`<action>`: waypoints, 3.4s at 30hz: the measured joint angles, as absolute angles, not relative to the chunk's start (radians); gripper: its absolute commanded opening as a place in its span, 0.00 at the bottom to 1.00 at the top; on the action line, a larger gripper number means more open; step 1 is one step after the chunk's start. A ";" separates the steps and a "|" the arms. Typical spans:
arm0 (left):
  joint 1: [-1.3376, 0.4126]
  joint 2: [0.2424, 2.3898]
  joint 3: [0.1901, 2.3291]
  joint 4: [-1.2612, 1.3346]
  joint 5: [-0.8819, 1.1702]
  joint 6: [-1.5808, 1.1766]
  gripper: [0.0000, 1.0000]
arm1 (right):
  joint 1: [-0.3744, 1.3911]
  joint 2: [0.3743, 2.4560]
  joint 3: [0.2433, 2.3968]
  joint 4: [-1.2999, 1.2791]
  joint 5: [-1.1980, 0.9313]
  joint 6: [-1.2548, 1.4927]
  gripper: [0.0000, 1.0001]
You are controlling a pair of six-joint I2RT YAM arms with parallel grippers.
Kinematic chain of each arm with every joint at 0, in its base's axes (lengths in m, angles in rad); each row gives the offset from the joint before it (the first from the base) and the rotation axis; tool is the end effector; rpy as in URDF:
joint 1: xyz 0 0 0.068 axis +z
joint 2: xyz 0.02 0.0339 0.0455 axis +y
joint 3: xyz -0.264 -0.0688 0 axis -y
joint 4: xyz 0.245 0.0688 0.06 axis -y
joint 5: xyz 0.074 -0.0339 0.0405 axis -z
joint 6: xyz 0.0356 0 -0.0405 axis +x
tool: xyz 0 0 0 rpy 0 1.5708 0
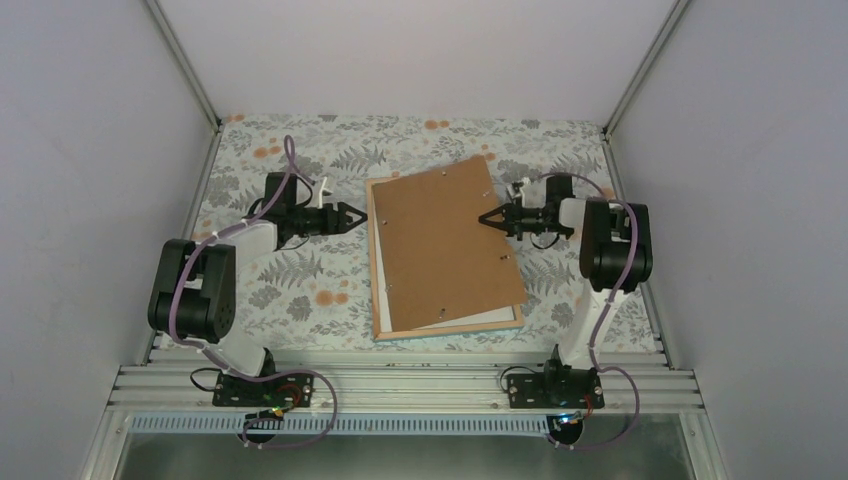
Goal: Put the photo into the frame
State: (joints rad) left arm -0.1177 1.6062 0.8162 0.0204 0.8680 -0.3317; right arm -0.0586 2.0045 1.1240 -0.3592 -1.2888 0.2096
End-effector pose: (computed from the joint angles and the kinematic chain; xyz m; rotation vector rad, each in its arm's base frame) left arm 0.3087 -0.0639 0.1780 0.2001 2.2991 -1.2369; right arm 0.3619 0.0130 0.1230 0.0218 2.3676 1.7898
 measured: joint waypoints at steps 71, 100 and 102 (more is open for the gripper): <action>-0.092 1.934 0.896 0.241 0.800 -0.473 0.58 | 0.216 1.878 1.073 -0.111 -0.591 0.543 1.00; -0.087 1.889 0.893 0.199 0.767 -0.435 0.60 | 0.279 1.812 1.159 -0.403 -0.322 0.288 1.00; -0.087 1.887 0.893 0.199 0.767 -0.434 0.60 | 0.271 1.803 1.167 -0.410 -0.318 0.271 1.00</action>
State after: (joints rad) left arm -0.0872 1.8874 0.8932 0.1993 0.7666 -0.4335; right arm 0.2710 1.8030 1.1671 -0.4103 -0.3183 0.2714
